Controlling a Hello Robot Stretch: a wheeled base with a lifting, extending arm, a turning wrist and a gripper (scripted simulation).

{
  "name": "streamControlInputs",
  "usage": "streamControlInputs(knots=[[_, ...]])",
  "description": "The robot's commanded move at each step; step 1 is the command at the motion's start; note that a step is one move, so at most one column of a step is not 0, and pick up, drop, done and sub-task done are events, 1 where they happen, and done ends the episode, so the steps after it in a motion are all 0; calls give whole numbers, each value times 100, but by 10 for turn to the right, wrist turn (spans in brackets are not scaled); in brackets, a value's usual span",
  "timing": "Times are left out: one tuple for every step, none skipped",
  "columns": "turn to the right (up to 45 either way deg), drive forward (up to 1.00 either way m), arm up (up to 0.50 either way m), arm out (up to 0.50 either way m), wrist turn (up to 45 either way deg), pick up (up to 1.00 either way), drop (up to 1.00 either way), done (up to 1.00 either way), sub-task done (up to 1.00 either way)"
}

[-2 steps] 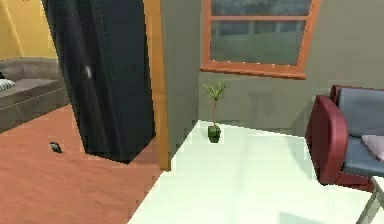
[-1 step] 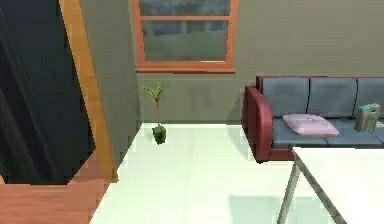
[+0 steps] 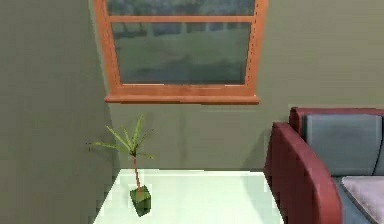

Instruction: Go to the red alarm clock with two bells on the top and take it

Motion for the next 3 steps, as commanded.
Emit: streamControlInputs(knots=[[60, 0, 0, 0, 0, 0, 0, 0, 0], [0, 20, 0, 0, 0, 0, 0, 0, 0], [390, 0, 0, 0, 0, 0, 0, 0, 0]])
